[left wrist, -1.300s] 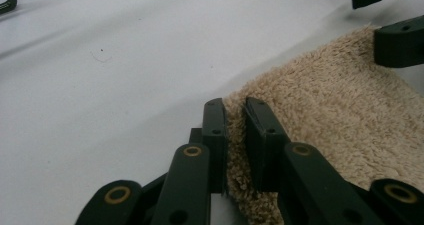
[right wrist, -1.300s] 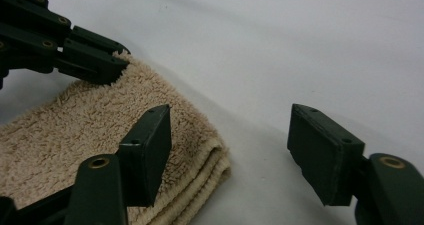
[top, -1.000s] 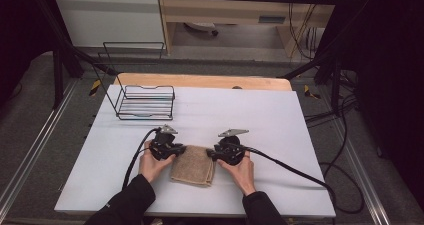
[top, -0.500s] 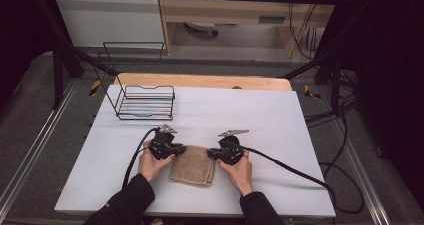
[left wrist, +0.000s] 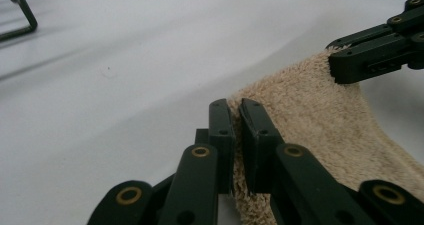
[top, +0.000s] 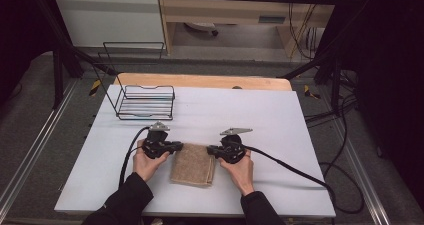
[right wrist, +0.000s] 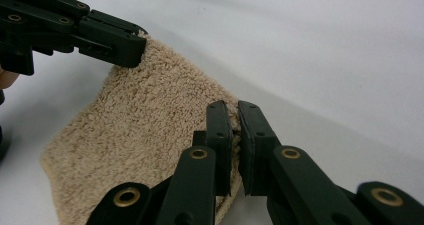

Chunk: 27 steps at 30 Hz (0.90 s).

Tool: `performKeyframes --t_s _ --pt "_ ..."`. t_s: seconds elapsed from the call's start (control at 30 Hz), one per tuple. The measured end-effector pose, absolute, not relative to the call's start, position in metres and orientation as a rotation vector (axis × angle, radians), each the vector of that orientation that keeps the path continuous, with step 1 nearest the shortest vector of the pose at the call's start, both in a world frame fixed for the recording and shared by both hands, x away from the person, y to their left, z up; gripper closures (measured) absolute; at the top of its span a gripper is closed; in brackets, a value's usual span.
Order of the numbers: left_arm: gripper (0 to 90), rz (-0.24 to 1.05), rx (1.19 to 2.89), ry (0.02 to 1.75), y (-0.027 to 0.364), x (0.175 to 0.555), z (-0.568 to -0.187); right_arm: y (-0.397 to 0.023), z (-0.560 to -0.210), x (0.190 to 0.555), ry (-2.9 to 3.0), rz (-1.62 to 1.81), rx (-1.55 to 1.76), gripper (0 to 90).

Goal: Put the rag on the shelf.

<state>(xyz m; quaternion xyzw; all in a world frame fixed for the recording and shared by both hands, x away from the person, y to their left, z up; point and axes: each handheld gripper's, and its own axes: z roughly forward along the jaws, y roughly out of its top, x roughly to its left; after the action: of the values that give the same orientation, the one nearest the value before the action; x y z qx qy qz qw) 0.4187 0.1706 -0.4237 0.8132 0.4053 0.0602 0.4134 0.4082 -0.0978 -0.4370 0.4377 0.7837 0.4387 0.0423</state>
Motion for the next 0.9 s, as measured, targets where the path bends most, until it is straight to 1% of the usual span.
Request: performKeyframes --t_s 0.9 --pt "84.3 0.245 1.963 0.909 0.174 0.388 -0.386 -0.107 -0.398 0.388 2.300 1.466 1.126 85.2"
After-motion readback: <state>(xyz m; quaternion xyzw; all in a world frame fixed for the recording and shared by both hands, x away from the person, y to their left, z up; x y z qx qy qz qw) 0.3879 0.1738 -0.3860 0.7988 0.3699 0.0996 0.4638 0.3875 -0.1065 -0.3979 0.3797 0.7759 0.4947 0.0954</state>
